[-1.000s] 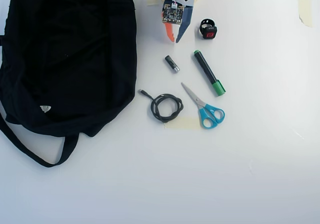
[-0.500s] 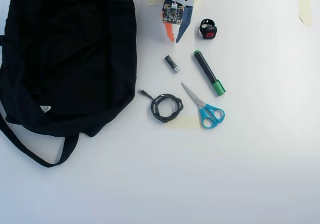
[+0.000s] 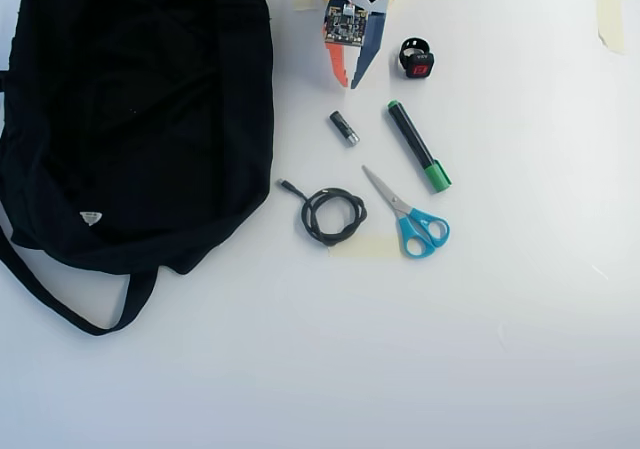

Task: Put the bike light into the black bag

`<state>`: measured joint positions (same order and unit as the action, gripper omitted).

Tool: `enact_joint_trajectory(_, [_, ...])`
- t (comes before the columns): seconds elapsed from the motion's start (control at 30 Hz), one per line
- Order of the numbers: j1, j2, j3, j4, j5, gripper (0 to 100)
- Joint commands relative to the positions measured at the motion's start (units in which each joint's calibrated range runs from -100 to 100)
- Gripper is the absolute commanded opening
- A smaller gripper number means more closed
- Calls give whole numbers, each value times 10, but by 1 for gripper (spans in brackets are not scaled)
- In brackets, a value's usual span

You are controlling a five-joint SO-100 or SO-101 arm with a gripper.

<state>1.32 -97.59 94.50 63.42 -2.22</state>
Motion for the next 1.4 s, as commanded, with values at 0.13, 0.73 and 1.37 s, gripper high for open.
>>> enact_joint_trajectory(0.13, [-33,149,-126,-248,3,2])
enact_joint_trajectory(0.73, [-69,772,-659,-669,4,2])
enact_joint_trajectory(1.37, [-45,1036,-1022,-536,43,2])
